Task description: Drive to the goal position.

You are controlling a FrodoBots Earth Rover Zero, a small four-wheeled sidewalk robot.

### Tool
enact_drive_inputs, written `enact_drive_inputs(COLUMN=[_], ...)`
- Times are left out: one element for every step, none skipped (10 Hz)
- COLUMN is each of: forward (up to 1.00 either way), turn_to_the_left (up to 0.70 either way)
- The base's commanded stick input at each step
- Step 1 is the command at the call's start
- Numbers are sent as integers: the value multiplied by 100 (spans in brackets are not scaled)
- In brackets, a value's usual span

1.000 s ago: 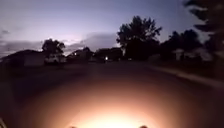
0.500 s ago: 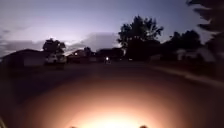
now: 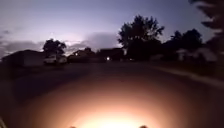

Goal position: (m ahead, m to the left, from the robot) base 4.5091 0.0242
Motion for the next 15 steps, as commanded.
enact_drive_inputs(forward=[70, 70, 70, 70, 70, 70, 70, 70, 70, 70, 70, 70, 70, 70, 70], turn_to_the_left=[0, 0, 0, 0, 0, 0, 0, 0, 0, 0, 0, 0, 0, 0, 0])
